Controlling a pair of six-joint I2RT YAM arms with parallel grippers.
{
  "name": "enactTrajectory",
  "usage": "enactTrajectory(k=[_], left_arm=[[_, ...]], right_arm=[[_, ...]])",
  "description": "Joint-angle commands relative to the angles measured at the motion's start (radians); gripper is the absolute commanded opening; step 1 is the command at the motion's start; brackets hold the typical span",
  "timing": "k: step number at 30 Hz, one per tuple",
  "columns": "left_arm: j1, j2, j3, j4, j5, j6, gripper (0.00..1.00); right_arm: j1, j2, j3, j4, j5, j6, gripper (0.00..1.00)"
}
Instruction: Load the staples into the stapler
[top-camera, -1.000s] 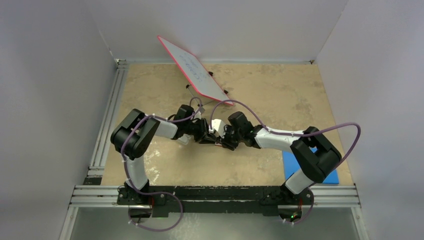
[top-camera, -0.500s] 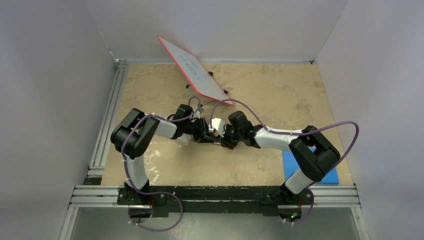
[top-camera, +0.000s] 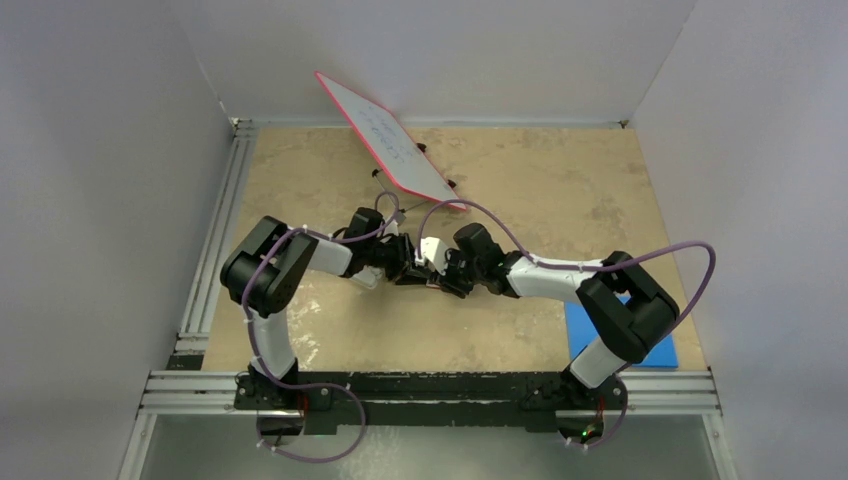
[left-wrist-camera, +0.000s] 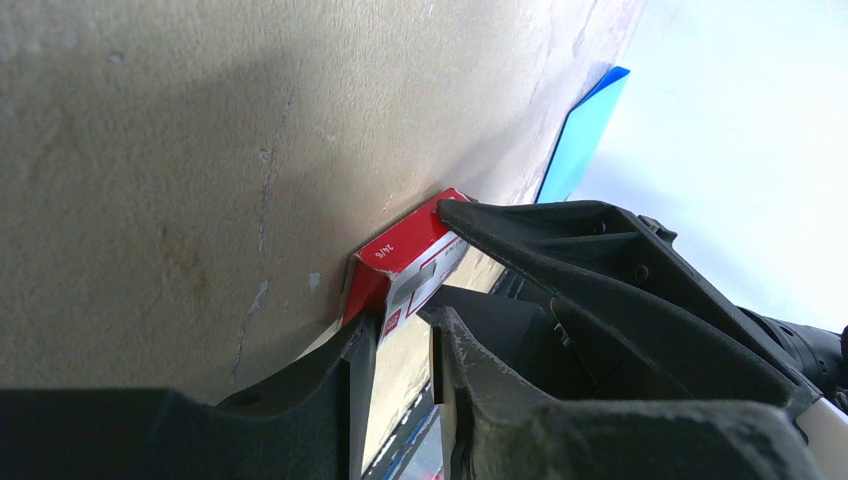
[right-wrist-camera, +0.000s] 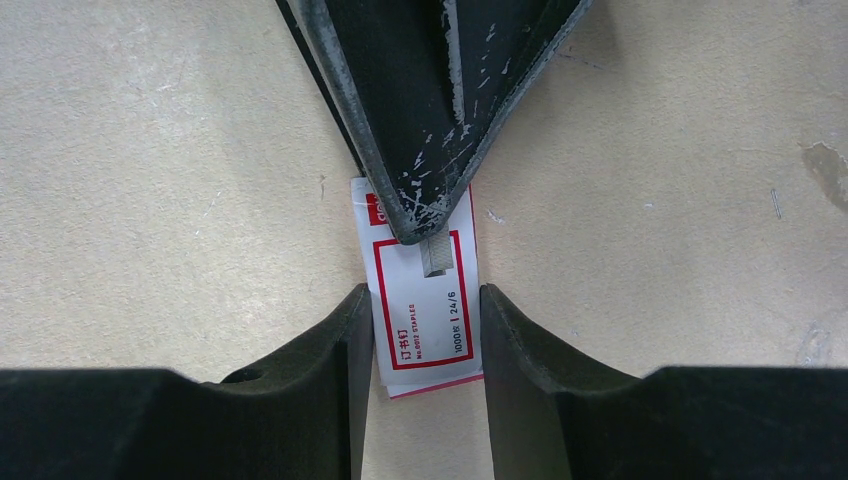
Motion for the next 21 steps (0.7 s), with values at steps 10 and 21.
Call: enactTrajectory(k=[10,21], left_arm=[[-0.013,0.0,-0.008,0.063,0.032,0.014,0.26],[-0.003,-0.05,-0.031,0.033,-0.013,0.012,0.35]], right_arm=[[0.041,0.016,0.075,0.104,-0.052,-0.017,0.4],[0.052,0.024,0.093,0.125,-0.069,-0.008,0.45]])
